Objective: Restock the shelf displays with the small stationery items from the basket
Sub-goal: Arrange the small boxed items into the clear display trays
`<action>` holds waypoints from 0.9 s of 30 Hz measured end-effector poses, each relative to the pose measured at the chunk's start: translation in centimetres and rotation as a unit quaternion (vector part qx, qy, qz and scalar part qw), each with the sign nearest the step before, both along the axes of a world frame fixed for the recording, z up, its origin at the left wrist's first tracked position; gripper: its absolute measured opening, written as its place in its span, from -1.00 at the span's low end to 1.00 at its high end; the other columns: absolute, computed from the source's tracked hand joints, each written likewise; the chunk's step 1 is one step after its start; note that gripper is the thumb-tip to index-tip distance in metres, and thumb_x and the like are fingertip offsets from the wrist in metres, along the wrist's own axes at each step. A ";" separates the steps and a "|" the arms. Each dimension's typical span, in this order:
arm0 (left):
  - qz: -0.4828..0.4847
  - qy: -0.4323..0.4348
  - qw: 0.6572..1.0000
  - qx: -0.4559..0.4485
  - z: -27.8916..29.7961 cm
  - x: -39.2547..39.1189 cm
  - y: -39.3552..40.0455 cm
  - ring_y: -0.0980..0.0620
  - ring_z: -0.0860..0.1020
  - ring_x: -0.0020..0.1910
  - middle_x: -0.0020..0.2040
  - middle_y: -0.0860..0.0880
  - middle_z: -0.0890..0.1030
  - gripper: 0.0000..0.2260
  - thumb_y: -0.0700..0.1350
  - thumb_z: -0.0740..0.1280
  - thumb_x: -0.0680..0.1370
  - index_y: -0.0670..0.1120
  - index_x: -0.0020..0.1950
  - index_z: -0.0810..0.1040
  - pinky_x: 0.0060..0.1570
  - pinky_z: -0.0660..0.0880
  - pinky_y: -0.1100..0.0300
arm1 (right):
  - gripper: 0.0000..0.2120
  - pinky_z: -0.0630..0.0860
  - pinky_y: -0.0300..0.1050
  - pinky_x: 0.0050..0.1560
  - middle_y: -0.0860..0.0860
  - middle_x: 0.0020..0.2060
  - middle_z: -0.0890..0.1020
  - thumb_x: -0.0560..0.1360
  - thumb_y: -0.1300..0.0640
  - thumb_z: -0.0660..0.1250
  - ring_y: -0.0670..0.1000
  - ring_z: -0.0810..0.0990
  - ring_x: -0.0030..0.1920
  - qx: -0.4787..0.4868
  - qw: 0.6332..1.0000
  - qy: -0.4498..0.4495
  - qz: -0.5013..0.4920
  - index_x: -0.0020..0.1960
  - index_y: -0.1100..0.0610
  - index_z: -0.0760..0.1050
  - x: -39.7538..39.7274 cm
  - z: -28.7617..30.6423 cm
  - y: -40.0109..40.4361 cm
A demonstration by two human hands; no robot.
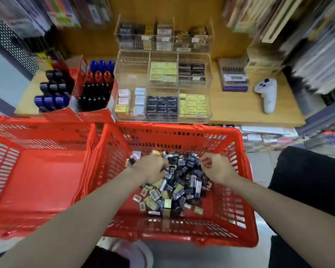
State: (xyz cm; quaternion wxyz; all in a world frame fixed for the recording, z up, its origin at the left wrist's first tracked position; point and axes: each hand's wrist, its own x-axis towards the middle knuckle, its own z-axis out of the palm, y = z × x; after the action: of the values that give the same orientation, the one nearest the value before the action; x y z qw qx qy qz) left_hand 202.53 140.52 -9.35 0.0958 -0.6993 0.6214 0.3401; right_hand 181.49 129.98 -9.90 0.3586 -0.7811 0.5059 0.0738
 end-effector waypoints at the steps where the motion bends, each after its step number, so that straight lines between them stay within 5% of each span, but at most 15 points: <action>1: 0.025 0.027 0.999 0.034 -1.3 -0.5 0.7 -0.13 0.54 0.21 0.23 -0.11 0.59 -0.70 -0.13 0.25 0.61 -0.06 0.35 0.50 0.10 0.50 0.07 | -0.79 0.46 -0.18 0.03 0.08 -0.04 0.68 0.50 0.26 0.31 0.07 0.63 0.01 0.017 0.999 0.026 -0.021 0.11 0.16 0.60 -0.4 -1.2 0.3; 4: 0.085 0.091 0.986 0.106 -4.8 -1.9 2.2 -0.13 0.53 0.21 0.26 -0.16 0.57 -0.68 -0.14 0.25 0.64 -0.11 0.40 0.45 0.16 0.48 0.05 | -0.88 0.45 -0.14 -0.16 0.14 -0.08 0.66 0.54 0.22 0.29 0.14 0.61 0.02 0.077 0.990 0.104 -0.061 0.00 0.21 0.59 -0.8 -4.7 1.2; 7: 0.140 0.140 0.972 0.127 -7.5 -3.1 2.4 -0.13 0.56 0.17 0.27 -0.13 0.57 -0.68 -0.13 0.23 0.65 -0.09 0.40 0.44 0.09 0.51 0.02 | -0.71 0.34 -0.16 -0.43 0.08 -0.26 0.49 0.63 0.08 0.22 0.08 0.50 -0.13 0.120 0.971 0.191 -0.077 -0.21 0.20 0.43 -0.5 -8.2 2.9; 11: 0.257 0.209 0.934 0.133 -9.6 -3.6 1.5 -0.11 0.57 0.03 0.16 -0.07 0.53 -0.74 -0.12 0.21 0.66 -0.07 0.35 0.48 -0.06 0.51 0.06 | -0.54 0.55 -0.04 -0.07 0.20 0.09 0.60 0.62 -0.05 0.22 0.19 0.61 0.08 0.087 0.961 0.167 -0.205 0.29 0.32 0.37 -0.4 -12.3 5.2; 16: 0.327 0.248 0.905 0.114 -10.3 -4.0 0.9 0.09 0.55 -0.18 0.13 -0.01 0.52 -0.76 -0.15 0.22 0.65 -0.05 0.31 0.51 -0.37 0.39 0.38 | -0.70 0.55 -0.07 0.01 0.14 0.11 0.64 0.51 0.06 0.41 0.16 0.63 0.10 0.085 0.952 0.145 -0.257 0.19 0.16 0.55 -0.2 -13.8 6.1; 20: 0.382 0.283 0.873 0.109 -10.0 -4.9 0.4 -0.02 0.51 -0.19 0.12 -0.14 0.59 -0.78 -0.16 0.24 0.64 -0.07 0.27 0.53 -0.17 0.48 0.14 | -0.92 0.53 -0.16 -0.04 0.04 0.06 0.69 0.53 0.10 0.39 0.09 0.65 0.05 0.114 0.945 0.119 -0.283 0.00 0.06 0.63 -1.4 -13.7 5.5; 24: 0.411 0.318 0.846 0.120 -9.5 -6.3 0.6 -0.08 0.53 -0.08 -0.02 -0.10 0.57 -0.88 -0.18 0.25 0.62 -0.01 0.10 0.53 0.13 0.54 -0.08 | -0.48 0.47 -0.17 -0.08 0.05 0.06 0.67 0.41 -0.17 0.48 0.10 0.63 0.09 0.153 0.925 0.083 -0.338 0.19 0.14 0.50 -1.0 -13.5 5.0; 27: 0.418 0.325 0.840 0.118 -9.4 -6.6 1.0 -0.06 0.57 -0.01 0.03 -0.07 0.57 -0.89 -0.18 0.28 0.61 0.03 0.04 0.54 0.16 0.53 -0.03 | -0.41 0.45 -0.16 -0.17 0.09 0.02 0.67 0.37 -0.28 0.46 0.14 0.64 0.04 0.129 0.928 0.115 -0.329 0.15 0.16 0.51 0.5 -13.9 4.4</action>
State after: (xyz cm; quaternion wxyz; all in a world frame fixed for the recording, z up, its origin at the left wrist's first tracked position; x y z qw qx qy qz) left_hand 195.95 141.54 -18.80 -0.1814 -0.7254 0.2207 0.6263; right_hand 181.97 134.38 -23.85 0.3994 -0.5036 0.7588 0.1055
